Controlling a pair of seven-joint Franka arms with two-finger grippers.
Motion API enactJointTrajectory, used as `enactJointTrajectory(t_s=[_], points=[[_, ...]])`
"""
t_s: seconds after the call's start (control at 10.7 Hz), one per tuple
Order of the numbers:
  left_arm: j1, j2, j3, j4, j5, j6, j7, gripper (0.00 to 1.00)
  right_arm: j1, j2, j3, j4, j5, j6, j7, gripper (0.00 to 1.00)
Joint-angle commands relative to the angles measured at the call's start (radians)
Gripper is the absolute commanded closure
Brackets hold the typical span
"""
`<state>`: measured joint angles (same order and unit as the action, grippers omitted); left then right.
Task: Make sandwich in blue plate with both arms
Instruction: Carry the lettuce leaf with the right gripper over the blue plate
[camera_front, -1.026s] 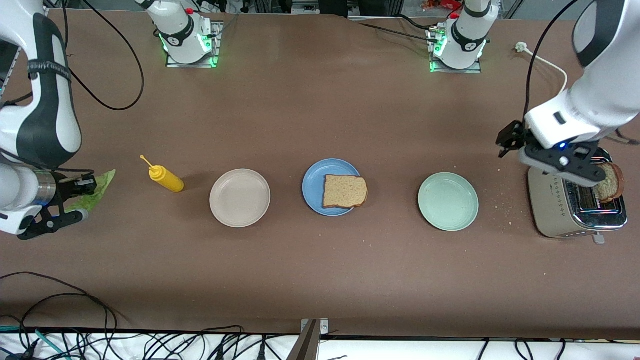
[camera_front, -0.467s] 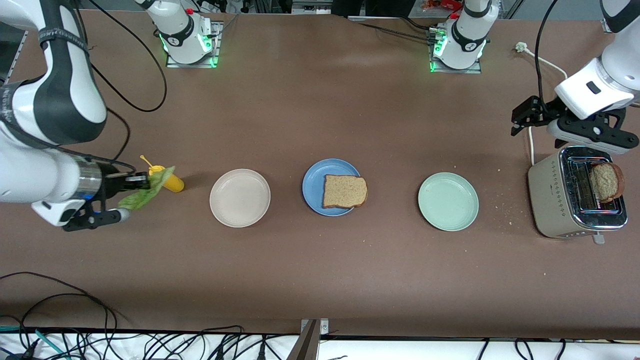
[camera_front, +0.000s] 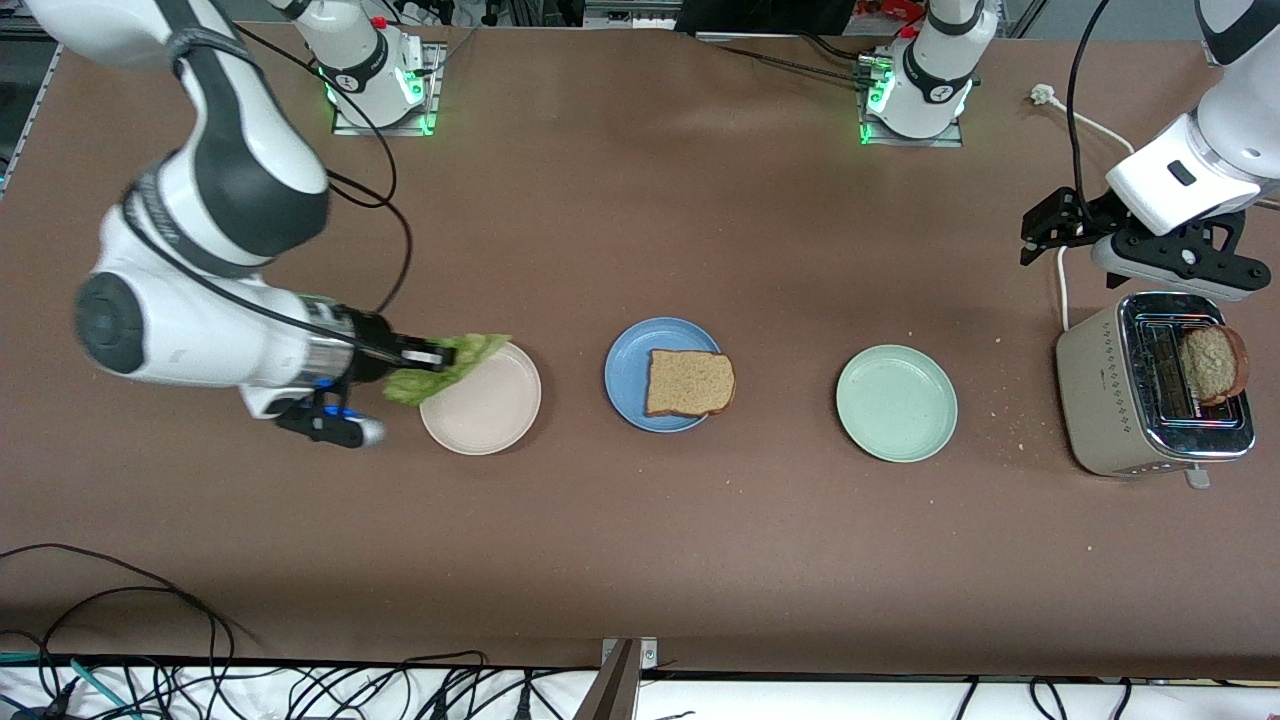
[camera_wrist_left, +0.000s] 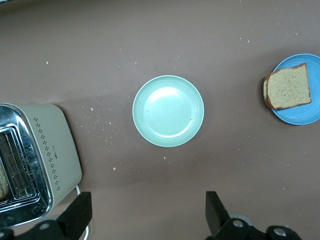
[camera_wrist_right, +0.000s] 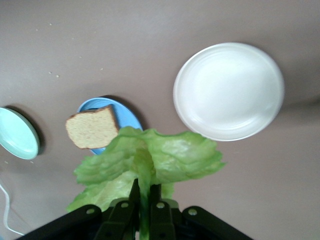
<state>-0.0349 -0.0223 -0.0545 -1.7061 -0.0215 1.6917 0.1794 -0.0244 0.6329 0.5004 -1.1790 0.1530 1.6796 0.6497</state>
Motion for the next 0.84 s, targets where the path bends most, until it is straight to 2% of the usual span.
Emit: enactJointTrajectory(t_s=[0.0, 0.47, 0.56, 0.75], points=[[-0.007, -0.025, 0.004, -0.006, -0.002, -0.018, -0.012, 0.0, 0.125, 0.088, 0.009, 0.019, 0.06, 0.183, 0.204, 1.0], [0.004, -0.027, 0.007, -0.006, -0.002, -0.021, -0.012, 0.0, 0.329, 0.279, 0.009, 0.021, 0.083, 0.59, 0.456, 1.0], [0.006, -0.027, 0.007, -0.006, -0.002, -0.021, -0.012, 0.0, 0.357, 0.309, 0.009, 0.021, 0.083, 0.644, 0.485, 1.0], [0.012, -0.027, 0.008, -0.006, -0.003, -0.036, -0.014, 0.0, 0.363, 0.346, 0.009, 0.016, 0.094, 0.66, 0.492, 1.0]])
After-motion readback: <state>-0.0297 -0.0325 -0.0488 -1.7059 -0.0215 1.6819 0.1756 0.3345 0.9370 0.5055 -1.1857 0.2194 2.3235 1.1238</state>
